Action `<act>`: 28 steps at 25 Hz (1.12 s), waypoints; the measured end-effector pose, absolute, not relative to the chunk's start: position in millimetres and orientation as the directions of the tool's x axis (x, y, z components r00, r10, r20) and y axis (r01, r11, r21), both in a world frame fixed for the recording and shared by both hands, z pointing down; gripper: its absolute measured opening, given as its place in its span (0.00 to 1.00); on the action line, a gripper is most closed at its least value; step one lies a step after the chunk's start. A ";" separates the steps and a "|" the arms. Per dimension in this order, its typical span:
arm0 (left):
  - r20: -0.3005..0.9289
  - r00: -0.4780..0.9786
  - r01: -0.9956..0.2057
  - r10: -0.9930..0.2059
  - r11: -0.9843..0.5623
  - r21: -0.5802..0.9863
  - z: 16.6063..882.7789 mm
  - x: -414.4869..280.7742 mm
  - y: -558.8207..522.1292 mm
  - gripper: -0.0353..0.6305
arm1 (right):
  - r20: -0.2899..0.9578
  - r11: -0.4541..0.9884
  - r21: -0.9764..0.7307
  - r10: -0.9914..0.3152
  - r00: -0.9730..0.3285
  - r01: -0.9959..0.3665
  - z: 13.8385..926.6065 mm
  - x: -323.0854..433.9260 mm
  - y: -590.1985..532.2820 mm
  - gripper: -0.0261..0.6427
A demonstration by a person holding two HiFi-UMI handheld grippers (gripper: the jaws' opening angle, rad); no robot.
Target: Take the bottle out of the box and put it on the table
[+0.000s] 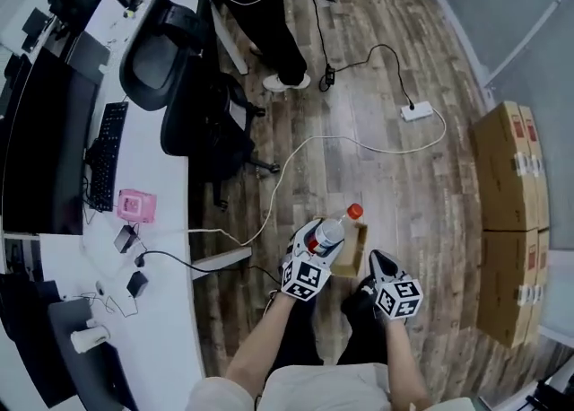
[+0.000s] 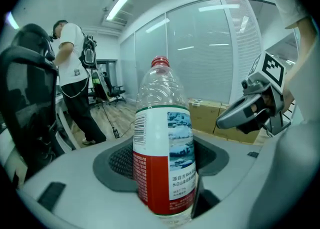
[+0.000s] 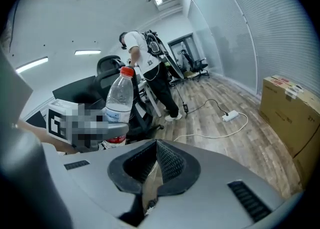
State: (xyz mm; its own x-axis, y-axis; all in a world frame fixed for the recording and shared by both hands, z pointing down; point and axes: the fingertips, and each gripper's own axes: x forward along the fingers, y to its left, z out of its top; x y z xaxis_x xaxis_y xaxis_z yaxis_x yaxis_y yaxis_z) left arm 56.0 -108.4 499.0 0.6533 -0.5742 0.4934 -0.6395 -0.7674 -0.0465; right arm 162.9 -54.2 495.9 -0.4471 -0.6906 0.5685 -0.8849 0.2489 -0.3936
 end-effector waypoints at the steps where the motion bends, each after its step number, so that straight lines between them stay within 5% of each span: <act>1: 0.482 0.648 -0.650 -0.589 -0.758 -0.052 484.3 50.4 -108.6 0.53 | 0.561 0.258 -0.394 -0.693 -0.453 -0.882 485.1 159.1 -55.9 0.10; 15: 0.409 0.429 -0.850 -0.805 -0.514 -0.119 352.8 -95.9 -67.9 0.53 | 0.429 0.554 -0.448 -0.555 -0.713 -0.701 365.4 -10.0 -79.5 0.10; 28: 0.362 -0.024 -0.997 -0.932 -0.006 -0.080 326.9 -296.0 46.3 0.53 | 0.385 0.869 -0.413 -0.107 -0.917 -0.274 315.6 -246.9 -1.7 0.10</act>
